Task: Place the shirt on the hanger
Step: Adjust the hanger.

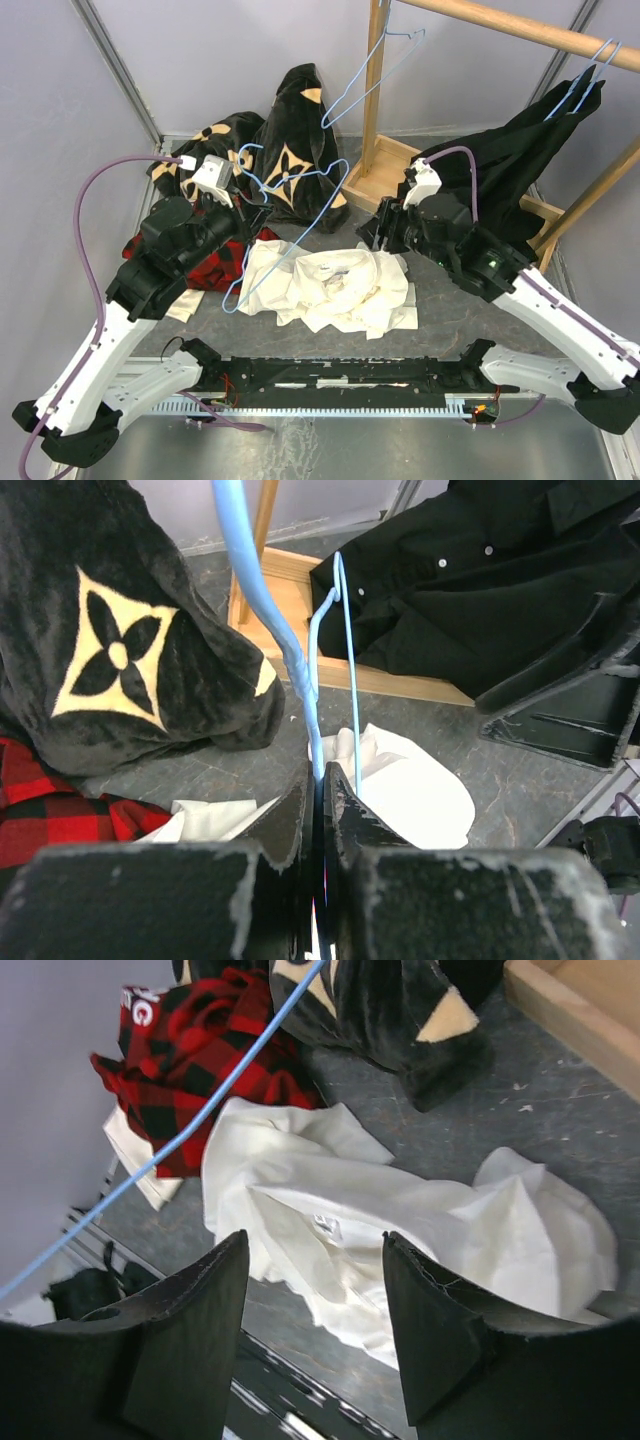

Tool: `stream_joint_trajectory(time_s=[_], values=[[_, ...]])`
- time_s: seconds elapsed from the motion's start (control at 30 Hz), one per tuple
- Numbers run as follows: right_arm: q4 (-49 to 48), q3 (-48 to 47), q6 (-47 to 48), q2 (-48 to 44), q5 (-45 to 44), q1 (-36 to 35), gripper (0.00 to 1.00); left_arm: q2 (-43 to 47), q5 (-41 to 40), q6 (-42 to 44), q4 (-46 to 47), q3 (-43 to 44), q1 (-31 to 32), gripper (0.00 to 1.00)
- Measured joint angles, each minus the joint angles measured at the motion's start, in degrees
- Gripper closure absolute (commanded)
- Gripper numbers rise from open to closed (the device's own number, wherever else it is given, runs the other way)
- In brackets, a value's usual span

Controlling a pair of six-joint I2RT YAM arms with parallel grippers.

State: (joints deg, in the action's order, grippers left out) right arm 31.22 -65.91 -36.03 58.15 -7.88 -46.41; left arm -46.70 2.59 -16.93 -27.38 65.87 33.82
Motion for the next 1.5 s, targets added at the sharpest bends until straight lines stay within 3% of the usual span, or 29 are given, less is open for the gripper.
stream_joint_trajectory(time_s=[0.37, 0.67, 0.87, 1.03, 1.13, 1.2, 1.3, 1.5], values=[[-22.58, 4.28, -18.64, 7.52, -4.57, -2.05, 0.28, -1.07, 1.57, -1.57, 3.32, -0.72, 0.00, 0.97], [-28.44, 4.31, -27.54, 13.79, -10.03, -7.48, 0.27, -1.55, 2.05, -3.04, 6.88, -1.36, 0.00, 0.97], [-29.07, 4.24, -30.80, 17.90, -10.10, -9.01, 0.44, -1.53, 2.19, -3.10, 8.33, -1.62, 0.00, 0.97], [-30.51, 3.67, -32.52, 19.74, -8.33, -9.31, 0.76, -0.98, 2.45, -3.15, 8.74, -2.95, 0.00, 0.95], [-31.63, 3.41, -34.18, 19.93, -7.58, -9.29, 0.93, -0.28, 2.54, -3.17, 9.11, -3.78, 0.00, 0.87], [-32.85, 3.41, -35.45, 19.93, -7.89, -8.70, 1.00, 0.44, 3.02, -3.17, 9.16, -4.02, 0.00, 0.78], [-34.53, 3.41, -35.69, 19.91, -7.21, -8.46, 1.00, 1.42, 4.22, -3.17, 9.84, -4.44, 0.00, 0.65], [-35.39, 3.48, -35.74, 19.78, -5.35, -9.07, 1.00, 2.75, 6.54, -3.19, 12.46, -5.57, -0.02, 0.29]])
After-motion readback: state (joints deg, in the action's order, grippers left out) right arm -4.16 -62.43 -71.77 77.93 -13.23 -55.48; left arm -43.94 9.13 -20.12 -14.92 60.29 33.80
